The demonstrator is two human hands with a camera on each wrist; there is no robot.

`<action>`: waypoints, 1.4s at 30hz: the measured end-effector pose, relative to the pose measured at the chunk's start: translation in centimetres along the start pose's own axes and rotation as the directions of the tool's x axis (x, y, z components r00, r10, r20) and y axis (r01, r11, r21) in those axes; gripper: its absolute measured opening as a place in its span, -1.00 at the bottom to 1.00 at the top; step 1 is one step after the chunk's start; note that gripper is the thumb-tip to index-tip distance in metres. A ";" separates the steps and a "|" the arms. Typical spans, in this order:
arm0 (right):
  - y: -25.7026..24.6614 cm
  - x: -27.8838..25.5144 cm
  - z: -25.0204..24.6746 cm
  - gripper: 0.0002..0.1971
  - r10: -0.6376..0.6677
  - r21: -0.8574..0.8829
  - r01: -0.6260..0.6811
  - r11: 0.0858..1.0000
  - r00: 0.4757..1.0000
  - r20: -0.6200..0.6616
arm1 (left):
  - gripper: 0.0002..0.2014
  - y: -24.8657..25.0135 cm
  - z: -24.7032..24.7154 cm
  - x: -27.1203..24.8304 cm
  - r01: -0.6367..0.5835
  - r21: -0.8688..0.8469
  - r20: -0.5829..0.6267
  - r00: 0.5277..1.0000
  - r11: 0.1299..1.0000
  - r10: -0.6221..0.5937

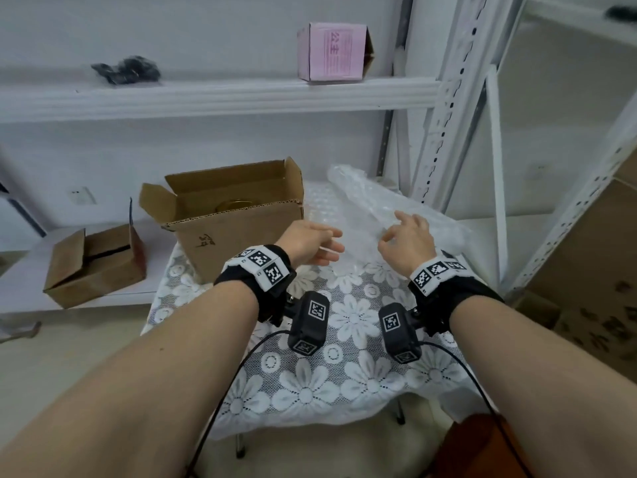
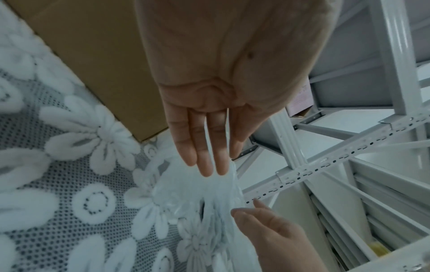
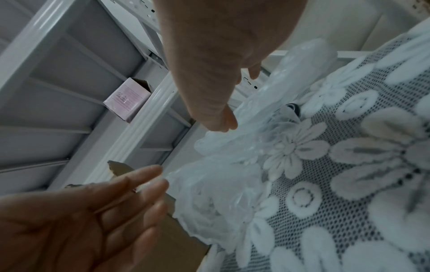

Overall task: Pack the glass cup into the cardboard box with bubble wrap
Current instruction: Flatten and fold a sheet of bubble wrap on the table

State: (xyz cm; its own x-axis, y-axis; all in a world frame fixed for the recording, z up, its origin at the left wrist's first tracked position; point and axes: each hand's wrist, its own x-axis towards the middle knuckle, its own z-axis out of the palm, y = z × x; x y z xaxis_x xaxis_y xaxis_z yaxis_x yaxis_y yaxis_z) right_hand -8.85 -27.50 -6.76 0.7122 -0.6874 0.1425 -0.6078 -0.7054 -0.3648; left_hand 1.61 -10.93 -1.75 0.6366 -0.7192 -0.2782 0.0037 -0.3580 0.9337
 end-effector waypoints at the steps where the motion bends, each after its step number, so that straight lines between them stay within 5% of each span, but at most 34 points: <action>1: 0.2 0.3 0.1 -0.72 0.010 -0.075 -0.008 0.997 0.999 0.034 | -0.68 -0.3 0.0 0.1 0.020 0.002 0.003 1.000 1.000 -0.020; 5: 0.6 1.4 0.7 -0.64 0.059 -0.270 -0.018 0.963 0.988 0.142 | -0.62 -1.1 -0.5 0.2 0.102 0.027 0.054 0.993 0.994 -0.103; 10: 0.5 2.3 1.5 -0.45 0.102 -0.371 0.014 0.928 0.951 0.291 | -0.77 -1.5 -1.0 0.0 0.147 0.049 0.074 0.986 0.988 -0.151; 15: -0.1 2.1 1.3 -0.48 0.113 -0.386 0.010 0.923 0.949 0.296 | -0.77 -2.0 -1.3 -0.3 0.174 0.014 0.079 0.982 0.985 -0.174; 18: -0.5 1.6 1.0 -0.50 0.100 -0.348 -0.030 0.937 0.978 0.184 | -0.75 -2.2 -1.4 -0.4 0.186 0.005 0.108 0.977 0.982 -0.186; 20: -0.8 1.2 1.2 -0.61 -0.019 -0.297 0.019 0.955 1.000 0.001 | -0.71 -2.2 -1.4 -0.4 0.197 0.001 0.127 0.973 0.980 -0.195; 24: -2.4 0.0 1.2 -0.79 -0.242 -0.148 0.211 0.966 0.939 -0.244 | -0.62 -2.2 -0.7 -0.2 0.212 -0.058 0.162 0.966 0.976 -0.200; 29: -5.4 -3.2 1.5 -0.69 -0.346 0.165 0.332 0.929 0.936 0.065 | -0.44 -2.4 0.7 -0.1 0.194 -0.154 0.127 0.976 0.969 -0.175; 36: -6.5 -5.7 0.9 -0.81 -0.355 0.628 0.096 0.772 0.885 0.302 | -0.77 -3.9 0.2 -1.2 0.202 -0.168 -0.037 0.977 0.965 -0.211; 39: -6.6 -6.0 1.2 -0.77 -0.294 0.619 0.070 0.782 0.917 0.268 | -0.84 -4.3 -0.6 -1.1 0.214 -0.143 -0.082 0.970 0.966 -0.227; 42: -6.2 -6.2 1.4 -0.68 -0.266 0.374 0.163 0.913 0.933 0.242 | -0.80 -4.5 -1.3 -1.6 0.216 -0.133 -0.097 0.968 0.967 -0.230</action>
State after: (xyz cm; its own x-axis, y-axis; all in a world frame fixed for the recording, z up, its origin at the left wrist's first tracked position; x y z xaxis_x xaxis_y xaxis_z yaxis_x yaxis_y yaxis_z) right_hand -9.03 -18.67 -6.64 0.9114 -0.4114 0.0070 -0.3070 -0.6914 -0.6540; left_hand 1.58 -7.40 -5.25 0.6903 -0.5565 -0.4624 0.2438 -0.4228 0.8728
